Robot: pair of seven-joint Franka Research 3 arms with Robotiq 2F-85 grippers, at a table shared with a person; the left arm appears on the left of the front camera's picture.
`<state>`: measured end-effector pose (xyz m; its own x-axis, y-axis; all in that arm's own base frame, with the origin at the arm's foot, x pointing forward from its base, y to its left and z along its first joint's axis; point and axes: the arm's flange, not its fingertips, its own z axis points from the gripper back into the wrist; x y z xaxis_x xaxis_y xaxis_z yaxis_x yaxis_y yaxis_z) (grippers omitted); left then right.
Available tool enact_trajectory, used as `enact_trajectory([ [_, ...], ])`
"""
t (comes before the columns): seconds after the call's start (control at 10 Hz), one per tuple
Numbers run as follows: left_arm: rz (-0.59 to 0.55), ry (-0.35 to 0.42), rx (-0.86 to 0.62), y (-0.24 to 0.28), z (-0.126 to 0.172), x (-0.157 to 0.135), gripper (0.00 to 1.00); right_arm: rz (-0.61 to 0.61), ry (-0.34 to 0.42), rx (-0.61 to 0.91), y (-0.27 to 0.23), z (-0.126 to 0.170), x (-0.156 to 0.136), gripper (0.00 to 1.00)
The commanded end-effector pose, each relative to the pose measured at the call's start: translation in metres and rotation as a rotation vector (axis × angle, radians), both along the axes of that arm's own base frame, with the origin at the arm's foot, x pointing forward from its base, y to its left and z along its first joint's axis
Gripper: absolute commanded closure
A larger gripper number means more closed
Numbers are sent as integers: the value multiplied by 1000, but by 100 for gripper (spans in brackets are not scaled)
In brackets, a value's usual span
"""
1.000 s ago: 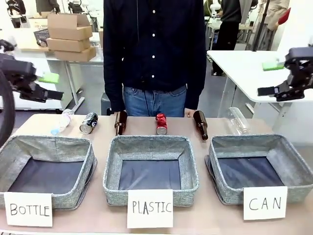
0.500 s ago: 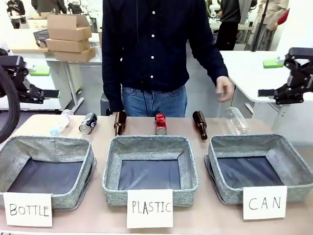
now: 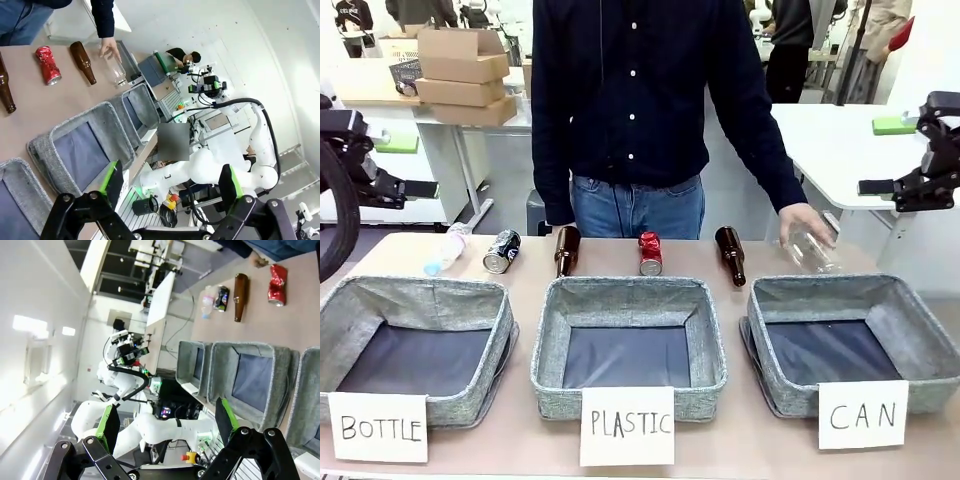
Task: Sort the can waste into the basket.
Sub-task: Pick up the can waste from the table and place it in the right Fabric basket.
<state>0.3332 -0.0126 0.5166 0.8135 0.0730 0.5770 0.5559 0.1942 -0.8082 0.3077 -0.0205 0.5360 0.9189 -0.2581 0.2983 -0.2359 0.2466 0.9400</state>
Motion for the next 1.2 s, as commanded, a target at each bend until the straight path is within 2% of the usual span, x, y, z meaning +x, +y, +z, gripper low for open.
enact_trajectory([
  [0.0,-7,-30,-22,-2,-1,4,0,4,-36,13,2,0,6,0],
  [0.3,-7,-30,-22,-2,-1,4,0,4,-36,13,2,0,6,0],
  [0.4,1,-1,-1,-1,-2,1,0,4,-36,13,2,0,6,0],
  [0.5,131,36,214,-6,4,34,0,4,-36,13,2,0,6,0],
  [0.6,118,147,374,-10,0,77,0,4,-36,13,2,0,6,0],
  [0.7,21,258,477,-16,-11,114,0,4,-36,13,2,0,6,0],
  [0.8,100,288,602,-20,-22,145,0,4,-36,13,2,0,6,0],
  [0.9,176,278,717,-27,-36,170,0,4,-36,13,2,0,6,0],
  [1.0,181,256,843,-36,-52,193,0,4,-36,13,2,0,6,0],
  [1.1,239,211,996,-45,-66,210,0,4,-36,13,2,0,6,0],
])
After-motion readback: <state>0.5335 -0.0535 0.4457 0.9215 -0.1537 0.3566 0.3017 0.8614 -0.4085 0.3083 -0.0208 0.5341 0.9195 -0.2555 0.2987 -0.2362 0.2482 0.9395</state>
